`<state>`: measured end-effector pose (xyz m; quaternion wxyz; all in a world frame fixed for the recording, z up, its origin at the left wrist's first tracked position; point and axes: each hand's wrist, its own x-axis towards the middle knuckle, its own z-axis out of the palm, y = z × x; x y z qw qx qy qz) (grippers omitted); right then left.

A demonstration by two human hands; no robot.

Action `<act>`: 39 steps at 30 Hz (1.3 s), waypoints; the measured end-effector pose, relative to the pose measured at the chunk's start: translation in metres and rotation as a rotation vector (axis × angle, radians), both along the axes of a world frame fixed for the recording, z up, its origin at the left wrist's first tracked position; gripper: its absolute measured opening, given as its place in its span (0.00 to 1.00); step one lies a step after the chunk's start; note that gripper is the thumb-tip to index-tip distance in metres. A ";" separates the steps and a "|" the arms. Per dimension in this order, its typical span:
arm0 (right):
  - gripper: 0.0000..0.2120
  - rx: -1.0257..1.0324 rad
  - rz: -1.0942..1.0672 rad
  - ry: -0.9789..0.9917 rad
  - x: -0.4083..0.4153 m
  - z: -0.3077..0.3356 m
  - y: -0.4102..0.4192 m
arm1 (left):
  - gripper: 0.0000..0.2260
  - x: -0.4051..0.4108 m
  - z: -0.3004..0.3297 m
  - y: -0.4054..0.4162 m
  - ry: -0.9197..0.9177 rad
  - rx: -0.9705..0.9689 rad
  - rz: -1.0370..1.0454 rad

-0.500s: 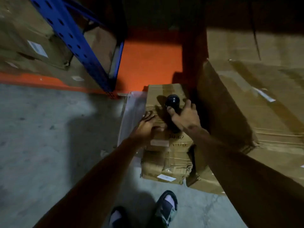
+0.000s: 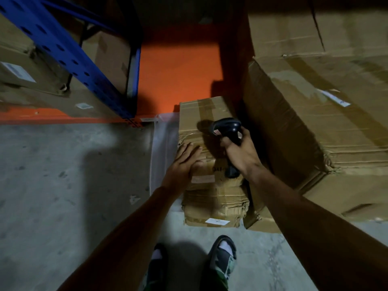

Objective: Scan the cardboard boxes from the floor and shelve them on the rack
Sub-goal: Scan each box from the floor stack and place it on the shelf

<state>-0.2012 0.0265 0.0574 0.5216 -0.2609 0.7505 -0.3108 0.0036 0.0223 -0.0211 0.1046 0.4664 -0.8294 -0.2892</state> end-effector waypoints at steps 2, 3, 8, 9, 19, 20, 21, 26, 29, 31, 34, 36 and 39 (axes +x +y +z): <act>0.31 -0.037 -0.074 -0.098 0.000 0.009 0.029 | 0.26 0.000 -0.004 0.003 -0.066 -0.025 -0.065; 0.31 -0.041 -0.097 -0.145 0.002 0.012 0.044 | 0.32 0.002 -0.005 0.003 -0.132 -0.001 -0.115; 0.33 -0.045 -0.195 -0.289 0.030 0.018 0.116 | 0.46 0.015 0.003 -0.017 -0.552 -0.039 -0.498; 0.34 -0.055 -0.205 -0.284 0.038 0.016 0.127 | 0.45 0.017 0.005 -0.024 -0.611 -0.105 -0.561; 0.36 -0.201 -0.163 0.020 0.098 -0.028 0.182 | 0.47 0.017 -0.018 -0.044 -0.692 -0.402 -0.701; 0.33 -0.203 -0.153 0.068 0.102 -0.033 0.184 | 0.48 0.018 -0.018 -0.042 -0.673 -0.406 -0.684; 0.32 -0.200 -0.144 0.113 0.105 -0.036 0.187 | 0.49 0.017 -0.017 -0.041 -0.660 -0.379 -0.663; 0.31 -0.232 -0.135 0.241 0.117 -0.044 0.193 | 0.52 0.015 -0.006 -0.041 -0.640 -0.173 -0.616; 0.31 -0.238 -0.117 0.268 0.119 -0.047 0.192 | 0.54 0.015 -0.003 -0.042 -0.600 -0.069 -0.596; 0.32 -0.239 -0.097 0.284 0.120 -0.051 0.190 | 0.55 0.015 -0.001 -0.042 -0.600 -0.047 -0.592; 0.31 -0.254 -0.083 0.315 0.121 -0.056 0.184 | 0.54 0.016 -0.003 -0.040 -0.611 -0.079 -0.592; 0.30 -0.266 -0.086 0.331 0.122 -0.058 0.180 | 0.55 0.015 -0.005 -0.040 -0.598 -0.081 -0.579; 0.31 -0.270 -0.074 0.324 0.121 -0.059 0.174 | 0.56 0.017 -0.008 -0.039 -0.593 -0.147 -0.589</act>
